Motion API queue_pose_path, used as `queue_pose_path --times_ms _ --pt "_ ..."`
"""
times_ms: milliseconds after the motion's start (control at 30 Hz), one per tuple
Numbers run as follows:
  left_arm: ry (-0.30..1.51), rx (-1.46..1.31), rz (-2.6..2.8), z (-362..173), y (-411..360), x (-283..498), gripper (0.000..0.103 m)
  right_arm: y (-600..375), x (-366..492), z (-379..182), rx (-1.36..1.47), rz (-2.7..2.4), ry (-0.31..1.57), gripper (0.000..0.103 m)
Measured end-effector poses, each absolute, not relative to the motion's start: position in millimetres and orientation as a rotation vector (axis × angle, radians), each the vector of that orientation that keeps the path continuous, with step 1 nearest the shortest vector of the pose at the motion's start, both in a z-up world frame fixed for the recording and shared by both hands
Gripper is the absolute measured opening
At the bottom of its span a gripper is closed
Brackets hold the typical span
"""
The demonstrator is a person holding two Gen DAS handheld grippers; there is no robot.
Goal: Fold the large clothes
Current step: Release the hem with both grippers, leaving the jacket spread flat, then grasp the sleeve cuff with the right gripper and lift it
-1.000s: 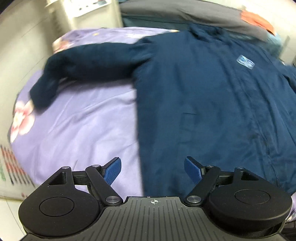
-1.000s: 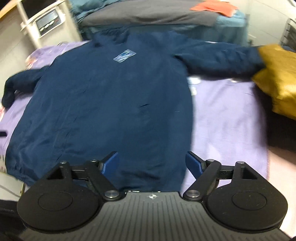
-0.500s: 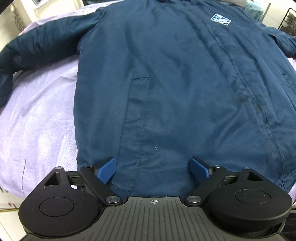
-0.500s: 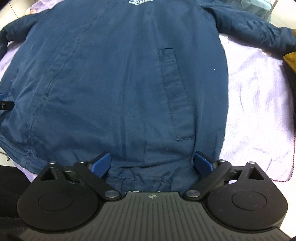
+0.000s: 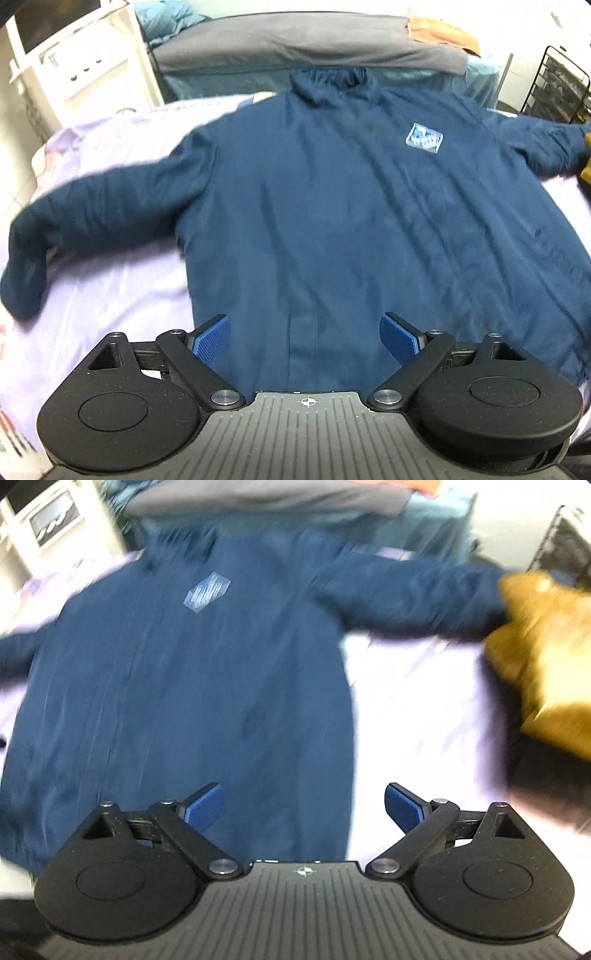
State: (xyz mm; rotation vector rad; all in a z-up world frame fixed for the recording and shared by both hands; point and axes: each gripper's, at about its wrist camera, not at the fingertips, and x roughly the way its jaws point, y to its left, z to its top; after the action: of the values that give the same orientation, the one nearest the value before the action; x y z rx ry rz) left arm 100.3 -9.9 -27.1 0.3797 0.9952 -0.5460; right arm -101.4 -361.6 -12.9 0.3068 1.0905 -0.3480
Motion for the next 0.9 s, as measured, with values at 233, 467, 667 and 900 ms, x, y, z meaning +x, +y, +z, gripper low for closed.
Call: queue_pose_path --times_ms 233,467,667,900 --pt "0.990 0.306 -0.623 -22 -46 124 0.103 -431 -74 48 0.545 -0.499 0.845 0.096" --pt "1.014 0.400 -0.672 -38 -78 110 0.103 -515 -55 58 0.573 -0.684 0.705 0.096" --pt "1.072 0.462 -0.650 -47 -97 93 0.103 -626 -37 39 0.602 -0.871 0.624 0.096" --pt "1.149 0.465 -0.553 -48 -126 67 0.103 -735 -19 -11 0.610 -1.041 0.724 0.093"
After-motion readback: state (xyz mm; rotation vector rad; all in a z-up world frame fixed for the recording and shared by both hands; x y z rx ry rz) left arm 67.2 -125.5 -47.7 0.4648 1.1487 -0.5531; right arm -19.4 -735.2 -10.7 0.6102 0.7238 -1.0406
